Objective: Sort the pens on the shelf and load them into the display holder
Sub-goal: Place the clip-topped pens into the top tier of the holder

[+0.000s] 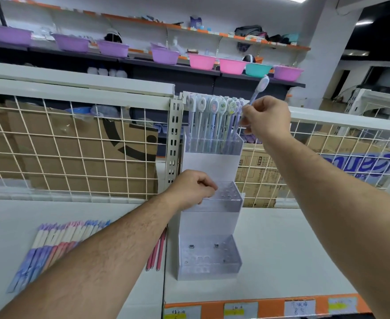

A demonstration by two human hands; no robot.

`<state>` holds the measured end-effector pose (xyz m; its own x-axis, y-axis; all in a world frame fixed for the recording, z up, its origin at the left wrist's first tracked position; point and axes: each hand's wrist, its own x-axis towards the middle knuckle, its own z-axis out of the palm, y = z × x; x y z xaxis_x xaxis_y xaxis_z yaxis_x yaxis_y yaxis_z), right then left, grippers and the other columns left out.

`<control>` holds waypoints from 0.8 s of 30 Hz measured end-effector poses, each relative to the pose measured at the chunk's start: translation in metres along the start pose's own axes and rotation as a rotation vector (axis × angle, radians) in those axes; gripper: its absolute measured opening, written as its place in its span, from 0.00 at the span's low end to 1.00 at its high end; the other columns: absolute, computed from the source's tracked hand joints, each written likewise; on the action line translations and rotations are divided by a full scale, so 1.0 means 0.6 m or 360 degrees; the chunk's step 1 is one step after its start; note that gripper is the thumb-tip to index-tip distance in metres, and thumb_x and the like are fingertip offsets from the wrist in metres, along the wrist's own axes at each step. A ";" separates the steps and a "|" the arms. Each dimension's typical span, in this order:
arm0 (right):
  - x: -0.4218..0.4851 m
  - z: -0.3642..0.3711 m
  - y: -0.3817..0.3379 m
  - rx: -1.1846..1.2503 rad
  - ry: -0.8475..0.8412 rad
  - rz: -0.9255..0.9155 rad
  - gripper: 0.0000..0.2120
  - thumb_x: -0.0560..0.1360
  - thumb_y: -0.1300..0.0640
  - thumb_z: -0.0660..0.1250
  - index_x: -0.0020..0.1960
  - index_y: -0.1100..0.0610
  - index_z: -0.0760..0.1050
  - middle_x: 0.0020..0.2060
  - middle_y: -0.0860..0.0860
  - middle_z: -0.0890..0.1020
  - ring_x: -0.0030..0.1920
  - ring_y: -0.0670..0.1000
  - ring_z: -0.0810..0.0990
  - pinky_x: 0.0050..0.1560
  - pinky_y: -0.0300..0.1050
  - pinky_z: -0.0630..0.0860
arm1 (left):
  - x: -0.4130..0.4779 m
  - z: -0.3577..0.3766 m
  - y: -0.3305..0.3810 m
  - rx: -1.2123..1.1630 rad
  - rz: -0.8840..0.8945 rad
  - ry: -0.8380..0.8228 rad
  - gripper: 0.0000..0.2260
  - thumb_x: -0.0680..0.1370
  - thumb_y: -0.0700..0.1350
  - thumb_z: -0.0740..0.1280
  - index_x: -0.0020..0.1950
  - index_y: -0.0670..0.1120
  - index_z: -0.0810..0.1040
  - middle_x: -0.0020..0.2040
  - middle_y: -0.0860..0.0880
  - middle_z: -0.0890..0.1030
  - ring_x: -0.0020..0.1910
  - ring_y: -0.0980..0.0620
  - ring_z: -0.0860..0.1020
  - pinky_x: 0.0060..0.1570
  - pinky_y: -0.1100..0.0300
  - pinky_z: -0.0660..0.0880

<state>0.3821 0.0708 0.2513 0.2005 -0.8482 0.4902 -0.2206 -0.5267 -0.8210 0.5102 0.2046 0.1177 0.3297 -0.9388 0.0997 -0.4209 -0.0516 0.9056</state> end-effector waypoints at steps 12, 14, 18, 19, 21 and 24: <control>-0.002 0.028 0.017 -0.0564 -0.0218 -0.0017 0.11 0.78 0.55 0.71 0.41 0.62 0.80 0.37 0.59 0.84 0.41 0.59 0.86 0.46 0.58 0.84 | 0.001 0.002 0.001 0.0083 0.0043 -0.0036 0.04 0.74 0.42 0.74 0.45 0.52 0.86 0.39 0.57 0.83 0.32 0.66 0.78 0.33 0.67 0.74; -0.004 0.027 0.015 -0.0641 -0.0230 -0.0039 0.12 0.78 0.55 0.70 0.40 0.62 0.80 0.37 0.58 0.84 0.40 0.59 0.86 0.46 0.55 0.84 | 0.003 0.004 0.000 0.0126 0.0048 -0.0041 0.04 0.73 0.43 0.74 0.44 0.52 0.86 0.40 0.57 0.84 0.38 0.62 0.80 0.38 0.64 0.75; -0.002 0.025 0.004 -0.0797 -0.0289 -0.0062 0.11 0.79 0.57 0.68 0.43 0.64 0.81 0.39 0.59 0.85 0.41 0.58 0.86 0.46 0.54 0.84 | 0.006 0.007 -0.001 0.0141 0.0045 -0.0033 0.03 0.73 0.45 0.75 0.42 0.53 0.86 0.40 0.58 0.84 0.42 0.59 0.81 0.40 0.62 0.75; 0.000 0.025 0.001 -0.0868 -0.0315 -0.0078 0.11 0.79 0.58 0.66 0.43 0.65 0.80 0.39 0.59 0.85 0.42 0.58 0.86 0.44 0.52 0.84 | 0.006 0.007 -0.001 0.0139 0.0045 -0.0035 0.03 0.72 0.45 0.75 0.42 0.53 0.86 0.40 0.58 0.84 0.42 0.59 0.81 0.40 0.62 0.75; 0.002 0.028 -0.005 -0.0990 -0.0337 -0.0121 0.10 0.79 0.61 0.64 0.41 0.64 0.79 0.39 0.58 0.84 0.39 0.56 0.85 0.35 0.45 0.81 | 0.006 0.007 -0.001 0.0136 0.0040 -0.0038 0.03 0.73 0.45 0.75 0.41 0.54 0.86 0.39 0.58 0.84 0.41 0.59 0.81 0.39 0.63 0.76; 0.005 0.037 -0.007 -0.1105 -0.0304 -0.0155 0.12 0.78 0.63 0.63 0.36 0.60 0.73 0.36 0.56 0.79 0.31 0.52 0.76 0.27 0.39 0.67 | 0.004 0.007 0.000 0.0129 0.0041 -0.0037 0.04 0.73 0.45 0.75 0.40 0.54 0.85 0.38 0.59 0.84 0.40 0.60 0.80 0.38 0.63 0.75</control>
<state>0.4048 0.0717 0.2497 0.3993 -0.8045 0.4397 -0.7358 -0.5673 -0.3698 0.5072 0.2008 0.1163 0.2988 -0.9477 0.1121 -0.4961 -0.0538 0.8666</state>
